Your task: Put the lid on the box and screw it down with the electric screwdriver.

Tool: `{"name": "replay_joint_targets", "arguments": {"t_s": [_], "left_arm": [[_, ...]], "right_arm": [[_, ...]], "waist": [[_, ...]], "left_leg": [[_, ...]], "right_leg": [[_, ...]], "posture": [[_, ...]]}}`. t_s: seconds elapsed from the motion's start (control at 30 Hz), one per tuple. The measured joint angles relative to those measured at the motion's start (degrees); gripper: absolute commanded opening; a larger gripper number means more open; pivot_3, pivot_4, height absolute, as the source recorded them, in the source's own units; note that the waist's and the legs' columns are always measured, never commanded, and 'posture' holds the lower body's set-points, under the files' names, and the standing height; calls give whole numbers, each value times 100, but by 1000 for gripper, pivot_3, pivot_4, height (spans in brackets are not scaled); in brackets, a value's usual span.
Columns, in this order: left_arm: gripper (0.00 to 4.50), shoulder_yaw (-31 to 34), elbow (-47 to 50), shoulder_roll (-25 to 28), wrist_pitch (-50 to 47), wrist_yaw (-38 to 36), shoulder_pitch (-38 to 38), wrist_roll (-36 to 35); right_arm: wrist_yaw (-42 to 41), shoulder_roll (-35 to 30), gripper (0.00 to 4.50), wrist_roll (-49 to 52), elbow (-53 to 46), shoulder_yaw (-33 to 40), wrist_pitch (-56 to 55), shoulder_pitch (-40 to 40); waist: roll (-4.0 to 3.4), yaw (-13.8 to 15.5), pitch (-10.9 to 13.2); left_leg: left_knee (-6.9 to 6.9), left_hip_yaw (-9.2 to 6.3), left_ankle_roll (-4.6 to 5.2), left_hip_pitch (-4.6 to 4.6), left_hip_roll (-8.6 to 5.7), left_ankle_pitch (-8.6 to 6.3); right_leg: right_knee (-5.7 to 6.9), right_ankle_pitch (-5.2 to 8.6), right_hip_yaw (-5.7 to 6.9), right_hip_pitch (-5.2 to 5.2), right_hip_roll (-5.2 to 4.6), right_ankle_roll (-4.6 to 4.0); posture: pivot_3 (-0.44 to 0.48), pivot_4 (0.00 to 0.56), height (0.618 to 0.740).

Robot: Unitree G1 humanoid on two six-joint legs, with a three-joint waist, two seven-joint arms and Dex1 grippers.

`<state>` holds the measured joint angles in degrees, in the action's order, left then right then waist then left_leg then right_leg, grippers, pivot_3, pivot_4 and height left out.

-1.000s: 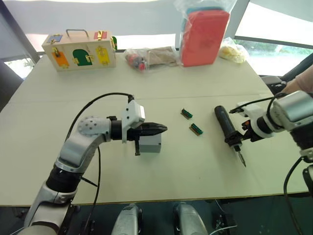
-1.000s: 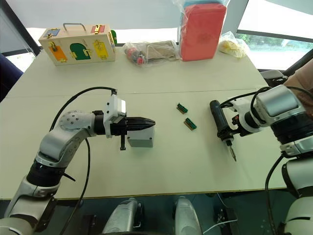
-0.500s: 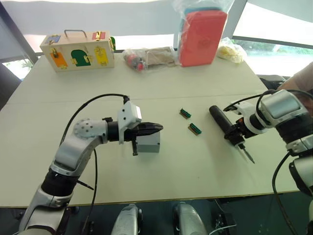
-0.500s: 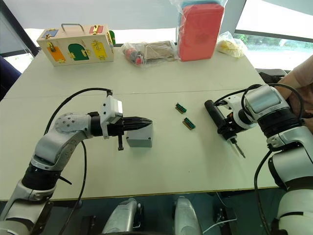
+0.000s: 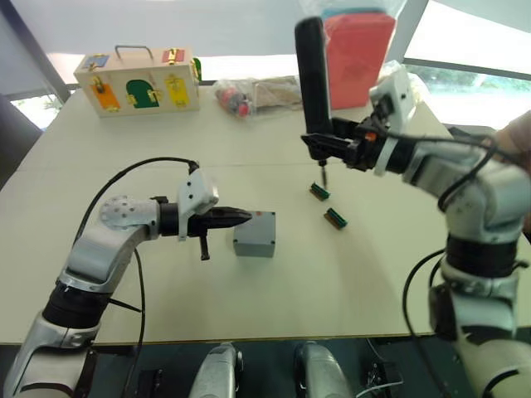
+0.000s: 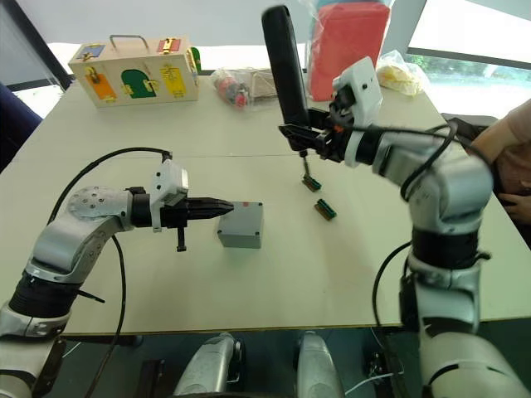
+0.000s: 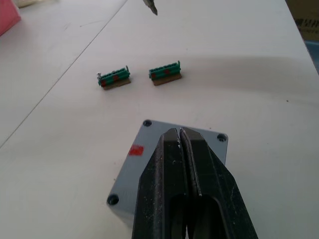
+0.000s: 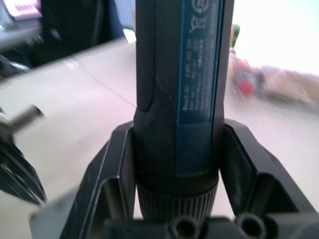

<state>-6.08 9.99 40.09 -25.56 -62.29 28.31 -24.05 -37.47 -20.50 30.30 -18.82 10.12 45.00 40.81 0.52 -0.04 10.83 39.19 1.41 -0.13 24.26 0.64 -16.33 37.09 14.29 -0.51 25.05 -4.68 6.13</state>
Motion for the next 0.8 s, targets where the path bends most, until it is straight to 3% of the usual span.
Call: {"name": "replay_joint_targets", "arguments": {"t_s": [0.13,0.37,0.8], "left_arm": [[0,-133,-250,13,46,-154,83,141],[0,-295,-574,-230,221,-124,95,376],[0,-442,-932,-589,581,6,149,791]], "right_arm": [[95,686,1807,-226,-275,-368,-1330,-736],[398,1207,1807,-841,-107,-1173,-2482,-1509],[686,1343,1807,-1161,485,-1487,-3221,-1955]], "waist": [[2,-11,-1],[1,-80,-1],[2,-75,-2]], "left_leg": [[5,4,-2,-8,-8,1],[1,0,-6,-17,-3,4],[0,-2,-8,-35,-3,5]], "right_leg": [[-1,-4,-4,-8,-2,4],[4,-3,-1,-9,10,4],[5,-3,-2,-25,9,4]], "posture": [[0,150,730],[0,150,730],[0,150,730]]}}
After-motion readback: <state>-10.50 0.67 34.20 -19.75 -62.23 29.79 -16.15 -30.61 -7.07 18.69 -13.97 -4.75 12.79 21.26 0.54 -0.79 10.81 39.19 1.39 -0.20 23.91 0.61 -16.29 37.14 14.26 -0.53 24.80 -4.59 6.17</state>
